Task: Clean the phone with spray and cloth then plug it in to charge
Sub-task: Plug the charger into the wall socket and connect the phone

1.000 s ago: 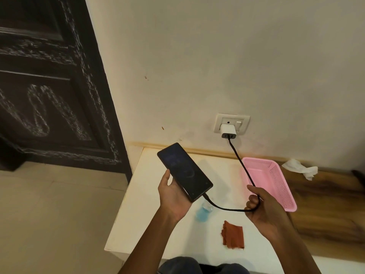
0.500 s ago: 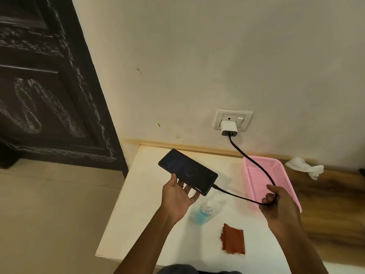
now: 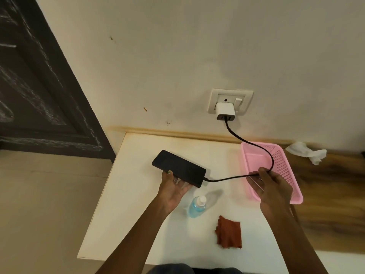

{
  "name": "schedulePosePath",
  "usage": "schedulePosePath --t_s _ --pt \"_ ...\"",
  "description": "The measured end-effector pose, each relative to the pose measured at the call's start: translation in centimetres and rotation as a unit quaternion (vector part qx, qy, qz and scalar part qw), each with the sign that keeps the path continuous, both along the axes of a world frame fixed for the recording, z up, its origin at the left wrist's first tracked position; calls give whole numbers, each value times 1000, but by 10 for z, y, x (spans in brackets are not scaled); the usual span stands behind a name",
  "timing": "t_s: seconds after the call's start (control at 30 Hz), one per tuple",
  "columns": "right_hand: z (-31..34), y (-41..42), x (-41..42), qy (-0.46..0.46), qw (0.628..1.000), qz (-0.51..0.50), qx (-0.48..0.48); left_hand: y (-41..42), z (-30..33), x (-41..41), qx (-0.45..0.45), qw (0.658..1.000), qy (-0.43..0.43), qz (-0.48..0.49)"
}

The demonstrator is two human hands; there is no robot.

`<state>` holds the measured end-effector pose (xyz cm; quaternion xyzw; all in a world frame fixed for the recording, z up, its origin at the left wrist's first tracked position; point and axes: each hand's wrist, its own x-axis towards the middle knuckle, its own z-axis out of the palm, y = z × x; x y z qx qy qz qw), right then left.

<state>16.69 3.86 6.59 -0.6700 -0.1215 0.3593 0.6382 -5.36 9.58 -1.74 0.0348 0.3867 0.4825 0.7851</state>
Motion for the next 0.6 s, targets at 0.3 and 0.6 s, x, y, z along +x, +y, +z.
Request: schedulePosePath --t_s 0.3,0.6 --pt "-16 25 -9 -27 999 -16 24 -2 -16 6 -27 998 30 43" --pt "-31 39 -2 -144 989 -30 14 0 -12 16 -100 980 164 51"
